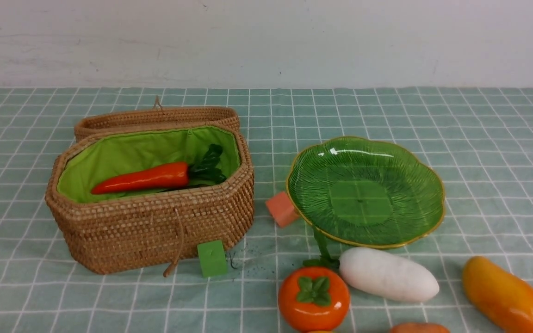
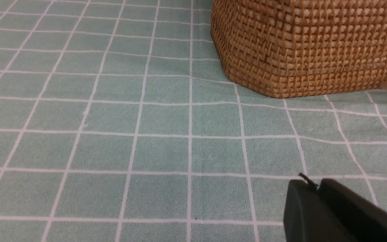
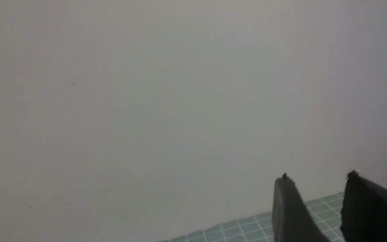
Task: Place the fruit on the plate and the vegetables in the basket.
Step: Use the right arm to grab a mango and put it into the right plate
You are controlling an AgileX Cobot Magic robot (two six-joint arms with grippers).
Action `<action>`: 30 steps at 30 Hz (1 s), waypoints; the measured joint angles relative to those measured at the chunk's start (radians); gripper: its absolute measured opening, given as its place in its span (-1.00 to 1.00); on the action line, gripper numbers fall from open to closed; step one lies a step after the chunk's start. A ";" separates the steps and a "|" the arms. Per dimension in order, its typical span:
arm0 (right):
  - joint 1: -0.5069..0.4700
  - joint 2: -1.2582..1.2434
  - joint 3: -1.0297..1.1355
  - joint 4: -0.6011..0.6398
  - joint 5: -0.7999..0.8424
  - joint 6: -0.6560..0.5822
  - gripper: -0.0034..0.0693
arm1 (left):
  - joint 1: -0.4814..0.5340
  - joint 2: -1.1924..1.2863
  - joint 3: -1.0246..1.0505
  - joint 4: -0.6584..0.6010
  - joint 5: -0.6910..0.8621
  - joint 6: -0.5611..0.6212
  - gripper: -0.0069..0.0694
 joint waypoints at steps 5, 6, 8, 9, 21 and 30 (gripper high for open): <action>0.000 0.327 -0.312 -0.007 0.225 -0.009 -0.24 | 0.000 0.000 0.000 0.000 0.000 0.000 -0.67; 0.000 0.378 -0.334 -0.007 0.254 -0.014 -0.24 | 0.000 0.000 0.000 0.000 0.000 0.000 -0.67; 0.005 0.494 -0.362 -0.007 0.296 -0.028 -0.24 | 0.000 0.000 0.000 0.000 0.000 0.000 -0.66; 0.011 0.544 -0.368 -0.011 0.303 -0.037 -0.24 | 0.000 0.000 0.000 0.000 0.000 0.000 -0.66; 0.248 1.021 -0.372 -0.032 0.451 -0.283 -0.24 | 0.000 0.000 0.000 0.000 0.000 0.000 -0.63; 0.382 1.143 -0.374 0.013 0.648 -0.457 -0.02 | 0.000 0.000 0.000 0.000 0.000 0.000 -0.61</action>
